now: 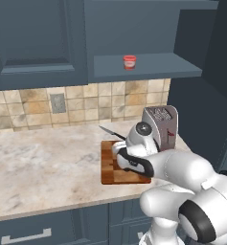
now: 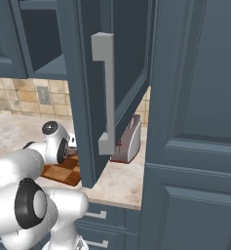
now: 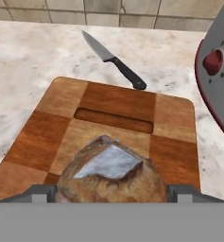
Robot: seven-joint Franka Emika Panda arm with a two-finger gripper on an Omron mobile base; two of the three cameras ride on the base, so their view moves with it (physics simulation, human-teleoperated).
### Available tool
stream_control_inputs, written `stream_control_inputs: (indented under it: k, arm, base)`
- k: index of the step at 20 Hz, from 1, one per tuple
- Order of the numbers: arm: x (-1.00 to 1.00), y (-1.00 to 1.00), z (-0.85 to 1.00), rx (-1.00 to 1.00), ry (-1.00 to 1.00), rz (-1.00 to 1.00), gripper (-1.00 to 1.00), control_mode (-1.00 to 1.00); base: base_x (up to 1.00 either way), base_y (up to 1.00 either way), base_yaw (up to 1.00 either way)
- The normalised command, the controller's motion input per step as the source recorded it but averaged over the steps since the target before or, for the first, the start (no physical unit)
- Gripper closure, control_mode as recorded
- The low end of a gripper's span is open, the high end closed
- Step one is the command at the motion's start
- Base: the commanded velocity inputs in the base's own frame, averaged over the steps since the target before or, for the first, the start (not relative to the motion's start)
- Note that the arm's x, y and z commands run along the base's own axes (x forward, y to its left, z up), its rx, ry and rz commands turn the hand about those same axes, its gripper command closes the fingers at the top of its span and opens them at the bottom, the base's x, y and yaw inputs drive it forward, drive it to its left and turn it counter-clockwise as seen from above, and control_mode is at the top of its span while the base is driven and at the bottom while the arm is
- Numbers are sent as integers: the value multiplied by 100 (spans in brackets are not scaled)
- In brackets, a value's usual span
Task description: Pick the bread, place it on the cutting board, pick the jam, place it on the counter, and close the cabinet.
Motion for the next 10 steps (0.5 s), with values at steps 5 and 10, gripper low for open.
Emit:
stream_control_inputs:
  k: [5,10]
  arm:
    - [0,0,-17,0,0,0,100,-100]
    - [0,0,-22,0,0,0,100,-100]
  base:
    - [0,0,0]
    - [0,0,0]
